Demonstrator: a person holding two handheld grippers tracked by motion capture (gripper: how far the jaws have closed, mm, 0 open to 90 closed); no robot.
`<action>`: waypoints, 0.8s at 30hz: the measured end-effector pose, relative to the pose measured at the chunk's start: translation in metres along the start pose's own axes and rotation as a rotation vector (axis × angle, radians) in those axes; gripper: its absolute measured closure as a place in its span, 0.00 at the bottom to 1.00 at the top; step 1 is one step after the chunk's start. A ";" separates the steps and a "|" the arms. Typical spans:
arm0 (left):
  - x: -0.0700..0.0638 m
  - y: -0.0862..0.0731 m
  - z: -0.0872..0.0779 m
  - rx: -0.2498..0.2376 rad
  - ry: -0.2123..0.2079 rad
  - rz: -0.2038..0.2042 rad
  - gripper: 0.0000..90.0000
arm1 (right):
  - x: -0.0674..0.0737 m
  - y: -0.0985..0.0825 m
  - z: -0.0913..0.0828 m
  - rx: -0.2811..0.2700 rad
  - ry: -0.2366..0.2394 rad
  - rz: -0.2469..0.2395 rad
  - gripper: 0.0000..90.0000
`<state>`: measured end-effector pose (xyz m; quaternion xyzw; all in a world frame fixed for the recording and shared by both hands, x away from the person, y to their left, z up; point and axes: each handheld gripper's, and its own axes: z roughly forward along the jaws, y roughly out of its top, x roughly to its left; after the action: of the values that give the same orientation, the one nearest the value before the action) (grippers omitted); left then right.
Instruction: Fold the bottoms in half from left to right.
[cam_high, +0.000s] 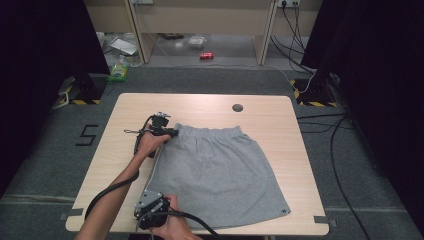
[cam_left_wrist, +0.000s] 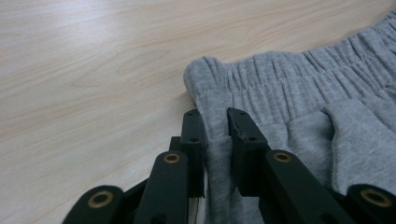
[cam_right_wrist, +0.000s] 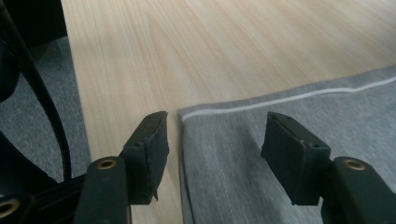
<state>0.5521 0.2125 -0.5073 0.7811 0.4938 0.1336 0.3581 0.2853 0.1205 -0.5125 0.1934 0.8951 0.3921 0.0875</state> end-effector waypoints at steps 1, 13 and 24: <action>0.001 -0.001 -0.001 0.002 0.001 -0.003 0.85 | 0.001 0.000 0.002 0.003 0.003 0.005 0.47; 0.006 -0.005 -0.005 -0.004 0.002 -0.012 0.85 | 0.004 0.000 0.008 0.005 -0.012 0.001 0.71; 0.003 0.001 -0.006 0.025 0.007 -0.020 0.87 | -0.005 -0.004 0.005 -0.031 0.018 0.025 0.91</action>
<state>0.5508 0.2175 -0.5033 0.7799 0.5045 0.1264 0.3482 0.2902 0.1191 -0.5186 0.1998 0.8872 0.4085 0.0776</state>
